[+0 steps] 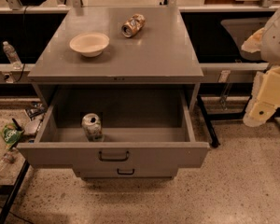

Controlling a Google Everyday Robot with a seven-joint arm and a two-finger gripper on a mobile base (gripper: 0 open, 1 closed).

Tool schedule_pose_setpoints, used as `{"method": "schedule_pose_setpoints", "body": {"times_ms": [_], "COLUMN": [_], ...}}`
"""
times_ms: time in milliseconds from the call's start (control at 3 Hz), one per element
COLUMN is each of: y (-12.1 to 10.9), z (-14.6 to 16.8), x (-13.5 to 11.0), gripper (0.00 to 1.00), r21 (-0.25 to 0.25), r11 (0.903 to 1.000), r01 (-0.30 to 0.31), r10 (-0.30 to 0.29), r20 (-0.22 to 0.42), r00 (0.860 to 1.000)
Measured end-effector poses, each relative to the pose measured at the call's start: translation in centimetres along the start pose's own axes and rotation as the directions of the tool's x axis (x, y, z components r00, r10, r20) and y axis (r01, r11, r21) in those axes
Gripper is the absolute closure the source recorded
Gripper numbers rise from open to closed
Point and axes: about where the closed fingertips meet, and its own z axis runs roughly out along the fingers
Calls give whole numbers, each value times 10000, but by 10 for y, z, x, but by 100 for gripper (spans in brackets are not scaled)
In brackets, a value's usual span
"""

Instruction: Pick 7up can from top drawer and place on counter

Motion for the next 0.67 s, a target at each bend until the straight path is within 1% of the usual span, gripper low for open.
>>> {"method": "schedule_pose_setpoints", "body": {"times_ms": [333, 667], "y": [0, 1], "z": [-1, 29], "x": [-3, -16], "gripper": [0, 0], "r21": [107, -323], "r11": [9999, 9993], "r01": [5, -196], "r10": [-6, 231], "r20": [103, 1114], "r00": [9999, 9935]}}
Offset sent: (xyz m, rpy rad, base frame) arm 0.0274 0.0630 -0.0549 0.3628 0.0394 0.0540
